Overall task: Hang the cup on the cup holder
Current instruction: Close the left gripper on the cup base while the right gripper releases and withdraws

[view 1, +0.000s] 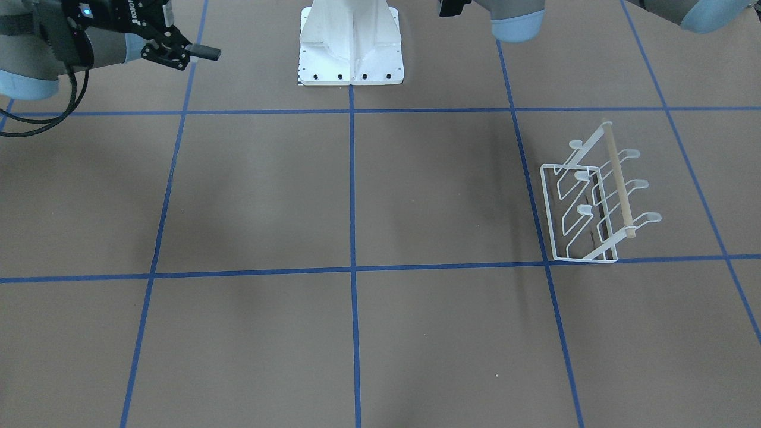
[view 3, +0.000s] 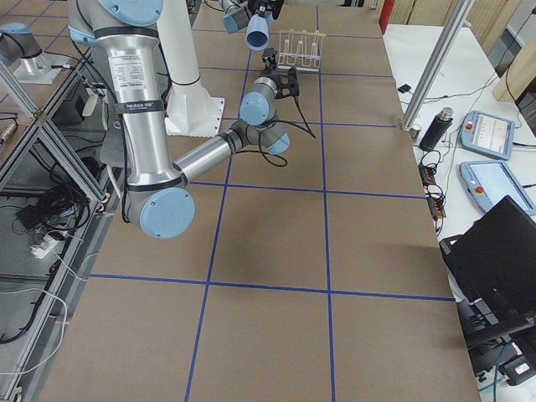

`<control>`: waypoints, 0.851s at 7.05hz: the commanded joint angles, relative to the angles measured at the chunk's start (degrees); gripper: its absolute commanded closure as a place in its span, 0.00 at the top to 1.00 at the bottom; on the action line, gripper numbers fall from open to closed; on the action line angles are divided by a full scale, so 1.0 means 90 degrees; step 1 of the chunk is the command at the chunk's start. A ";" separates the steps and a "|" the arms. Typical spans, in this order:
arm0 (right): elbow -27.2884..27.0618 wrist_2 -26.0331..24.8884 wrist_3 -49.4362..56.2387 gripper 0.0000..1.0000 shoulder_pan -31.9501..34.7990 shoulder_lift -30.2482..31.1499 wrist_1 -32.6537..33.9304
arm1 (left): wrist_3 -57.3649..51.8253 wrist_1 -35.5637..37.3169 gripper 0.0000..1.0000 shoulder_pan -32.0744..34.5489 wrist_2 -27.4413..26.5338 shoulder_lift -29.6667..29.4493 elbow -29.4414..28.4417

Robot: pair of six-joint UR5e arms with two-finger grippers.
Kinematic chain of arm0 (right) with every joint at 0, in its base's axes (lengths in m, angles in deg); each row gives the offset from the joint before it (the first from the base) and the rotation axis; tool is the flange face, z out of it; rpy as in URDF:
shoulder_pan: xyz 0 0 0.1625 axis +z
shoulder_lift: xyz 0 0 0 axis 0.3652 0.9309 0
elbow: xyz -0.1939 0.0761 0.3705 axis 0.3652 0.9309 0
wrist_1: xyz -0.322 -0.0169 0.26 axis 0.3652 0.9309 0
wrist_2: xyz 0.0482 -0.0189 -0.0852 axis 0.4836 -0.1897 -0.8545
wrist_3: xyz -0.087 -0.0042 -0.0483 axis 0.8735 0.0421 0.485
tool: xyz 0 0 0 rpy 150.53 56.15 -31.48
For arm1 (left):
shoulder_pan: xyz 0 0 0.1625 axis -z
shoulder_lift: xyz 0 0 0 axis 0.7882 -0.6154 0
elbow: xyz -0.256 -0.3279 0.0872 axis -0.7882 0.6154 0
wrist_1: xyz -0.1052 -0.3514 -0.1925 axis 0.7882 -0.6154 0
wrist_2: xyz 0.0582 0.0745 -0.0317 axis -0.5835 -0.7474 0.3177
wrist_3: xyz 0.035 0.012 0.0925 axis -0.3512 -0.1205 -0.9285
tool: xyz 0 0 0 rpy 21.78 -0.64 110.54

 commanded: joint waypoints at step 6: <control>0.1598 0.2077 0.4793 1.00 0.3168 0.0262 0.3806 | -0.2766 0.4057 0.00 0.2484 0.2063 0.0132 -0.0099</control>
